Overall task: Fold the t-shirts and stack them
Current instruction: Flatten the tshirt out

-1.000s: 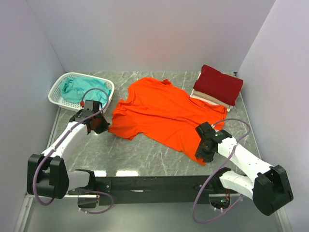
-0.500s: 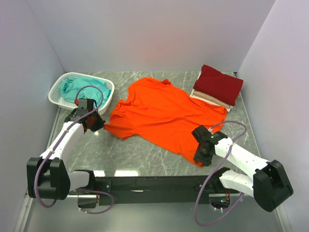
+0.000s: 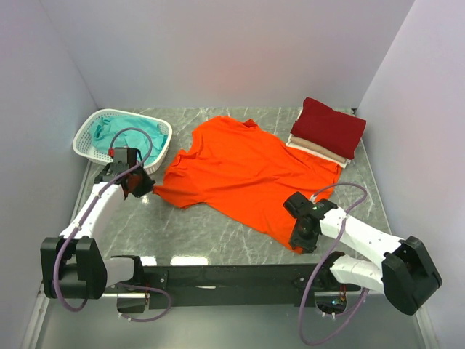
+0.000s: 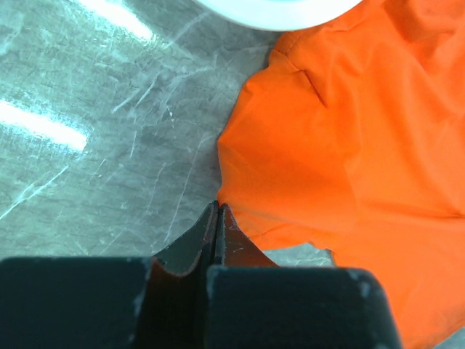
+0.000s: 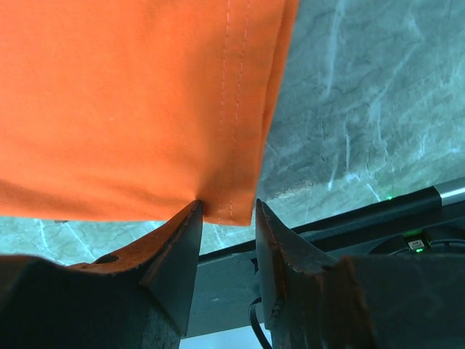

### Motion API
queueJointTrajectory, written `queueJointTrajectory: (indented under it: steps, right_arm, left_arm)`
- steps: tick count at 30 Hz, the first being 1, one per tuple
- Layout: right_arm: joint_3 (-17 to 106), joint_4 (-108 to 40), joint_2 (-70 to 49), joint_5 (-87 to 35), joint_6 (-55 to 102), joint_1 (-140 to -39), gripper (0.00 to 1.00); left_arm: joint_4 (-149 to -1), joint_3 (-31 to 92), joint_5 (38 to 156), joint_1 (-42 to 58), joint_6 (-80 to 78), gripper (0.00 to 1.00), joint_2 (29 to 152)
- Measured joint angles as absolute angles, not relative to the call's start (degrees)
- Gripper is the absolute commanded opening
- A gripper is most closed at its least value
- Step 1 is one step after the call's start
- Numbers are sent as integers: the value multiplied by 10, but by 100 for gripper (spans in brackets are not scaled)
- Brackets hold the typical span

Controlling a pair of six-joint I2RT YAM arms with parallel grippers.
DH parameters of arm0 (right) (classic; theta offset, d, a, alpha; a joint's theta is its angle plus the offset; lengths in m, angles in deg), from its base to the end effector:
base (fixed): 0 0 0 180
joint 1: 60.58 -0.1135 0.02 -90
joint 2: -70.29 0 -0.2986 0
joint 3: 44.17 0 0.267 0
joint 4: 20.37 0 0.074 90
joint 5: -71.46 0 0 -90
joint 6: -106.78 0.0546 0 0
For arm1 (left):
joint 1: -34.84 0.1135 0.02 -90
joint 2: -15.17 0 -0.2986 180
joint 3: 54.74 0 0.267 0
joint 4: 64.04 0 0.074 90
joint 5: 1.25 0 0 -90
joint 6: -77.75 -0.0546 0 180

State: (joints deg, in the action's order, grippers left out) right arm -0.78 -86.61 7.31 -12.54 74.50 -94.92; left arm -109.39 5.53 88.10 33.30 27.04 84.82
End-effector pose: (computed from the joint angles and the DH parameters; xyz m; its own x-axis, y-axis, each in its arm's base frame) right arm 0.1231 0.0772 0.1620 -0.9088 0.3974 -0.1270 0.4000 0.9165 0.0058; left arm 0.2538 -0.0062 0.2450 -0.6445 -0.6161 -0.4528 -0.5011 0.7877 -0.3585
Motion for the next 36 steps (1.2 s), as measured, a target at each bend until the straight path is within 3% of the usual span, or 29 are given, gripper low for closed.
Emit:
queueJointTrajectory:
  steps: [22, 25, 31, 36]
  right_arm:
    - [-15, -869, 71, -135, 774, -969, 36]
    - [-17, -866, 67, -136, 774, -970, 29]
    - [-14, -860, 59, -137, 769, -971, 1]
    - [4, -881, 47, -137, 751, -972, 0]
  left_arm:
    - [-1092, 55, 904, 343, 261, 1, 853]
    - [-1091, 55, 905, 343, 261, 1, 853]
    - [-1090, 55, 911, 343, 260, 1, 853]
    - [-1093, 55, 911, 343, 260, 1, 853]
